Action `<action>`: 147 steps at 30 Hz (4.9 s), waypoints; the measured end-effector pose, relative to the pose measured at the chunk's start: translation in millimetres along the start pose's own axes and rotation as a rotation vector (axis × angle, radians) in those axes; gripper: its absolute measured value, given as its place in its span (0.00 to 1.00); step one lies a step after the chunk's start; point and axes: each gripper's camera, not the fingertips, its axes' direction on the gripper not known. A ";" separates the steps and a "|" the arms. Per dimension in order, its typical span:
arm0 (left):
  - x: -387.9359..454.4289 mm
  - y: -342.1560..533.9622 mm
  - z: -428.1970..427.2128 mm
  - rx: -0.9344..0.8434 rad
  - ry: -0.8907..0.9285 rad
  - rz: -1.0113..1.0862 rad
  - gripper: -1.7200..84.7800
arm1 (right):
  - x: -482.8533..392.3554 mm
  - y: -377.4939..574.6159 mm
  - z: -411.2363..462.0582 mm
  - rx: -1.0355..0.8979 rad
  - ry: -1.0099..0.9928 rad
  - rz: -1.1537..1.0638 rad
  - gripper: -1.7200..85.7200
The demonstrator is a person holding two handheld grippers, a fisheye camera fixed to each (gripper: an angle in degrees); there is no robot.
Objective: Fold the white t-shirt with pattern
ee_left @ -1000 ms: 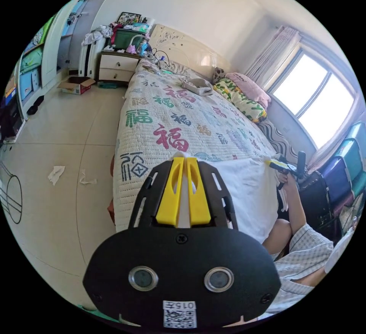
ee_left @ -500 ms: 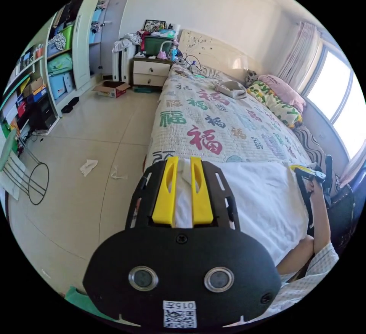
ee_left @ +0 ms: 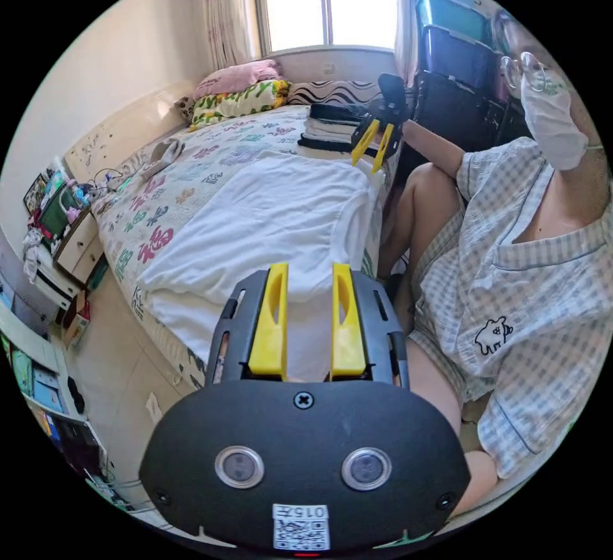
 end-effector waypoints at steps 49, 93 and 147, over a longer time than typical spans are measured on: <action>-296.7 47.0 28.3 0.157 -0.045 -1.081 0.15 | 327.4 93.9 34.1 0.201 0.129 1.085 0.17; -154.3 195.3 -140.8 0.245 0.006 -0.780 0.11 | 243.6 -161.2 96.7 0.318 0.077 0.495 0.11; 65.5 -50.9 23.7 0.471 0.338 -0.255 0.01 | 385.0 -42.1 116.0 0.336 -0.069 0.756 0.01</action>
